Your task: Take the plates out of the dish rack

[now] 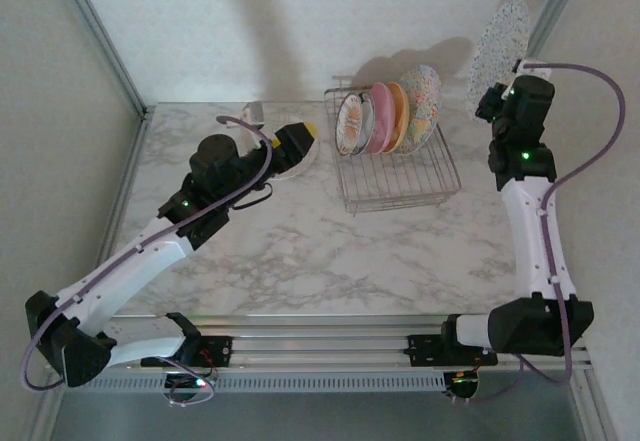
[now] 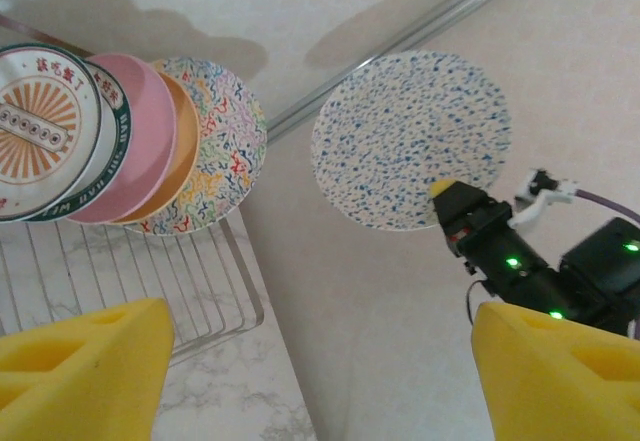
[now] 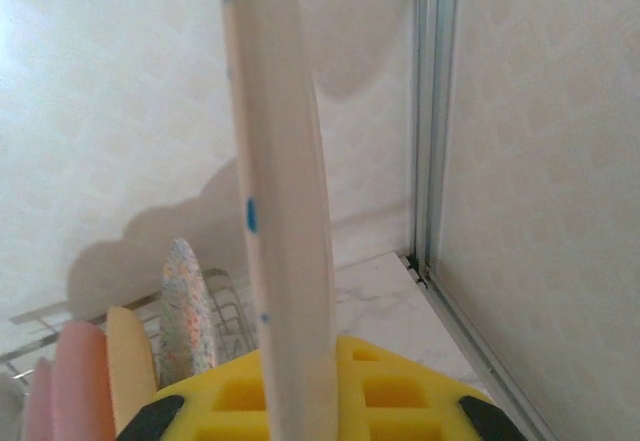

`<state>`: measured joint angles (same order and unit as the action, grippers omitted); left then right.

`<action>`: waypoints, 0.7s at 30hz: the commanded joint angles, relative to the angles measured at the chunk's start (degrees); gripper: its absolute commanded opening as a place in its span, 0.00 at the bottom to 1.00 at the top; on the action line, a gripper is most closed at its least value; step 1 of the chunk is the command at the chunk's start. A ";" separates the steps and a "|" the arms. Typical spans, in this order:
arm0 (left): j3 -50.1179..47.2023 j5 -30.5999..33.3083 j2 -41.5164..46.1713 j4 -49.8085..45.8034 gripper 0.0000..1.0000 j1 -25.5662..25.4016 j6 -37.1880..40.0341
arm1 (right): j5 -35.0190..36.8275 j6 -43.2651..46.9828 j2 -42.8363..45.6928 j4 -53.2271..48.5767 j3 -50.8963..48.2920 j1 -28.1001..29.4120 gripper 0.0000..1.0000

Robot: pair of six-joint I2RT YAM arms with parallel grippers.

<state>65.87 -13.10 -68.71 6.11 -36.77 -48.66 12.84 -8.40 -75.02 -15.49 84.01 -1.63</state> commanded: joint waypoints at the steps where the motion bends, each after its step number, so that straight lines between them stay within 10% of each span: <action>1: 3.37 -2.72 -3.01 2.85 0.78 -0.67 -1.55 | -4.49 -3.18 4.68 2.66 1.63 -0.04 0.00; 21: 14.13 -10.32 -20.90 10.92 0.79 -1.28 -10.13 | -38.83 -37.34 11.81 6.20 -2.89 0.00 0.00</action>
<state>77.21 -21.21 -88.58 13.47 -37.47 -57.39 -18.48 -37.80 -64.07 -15.62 81.45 -1.61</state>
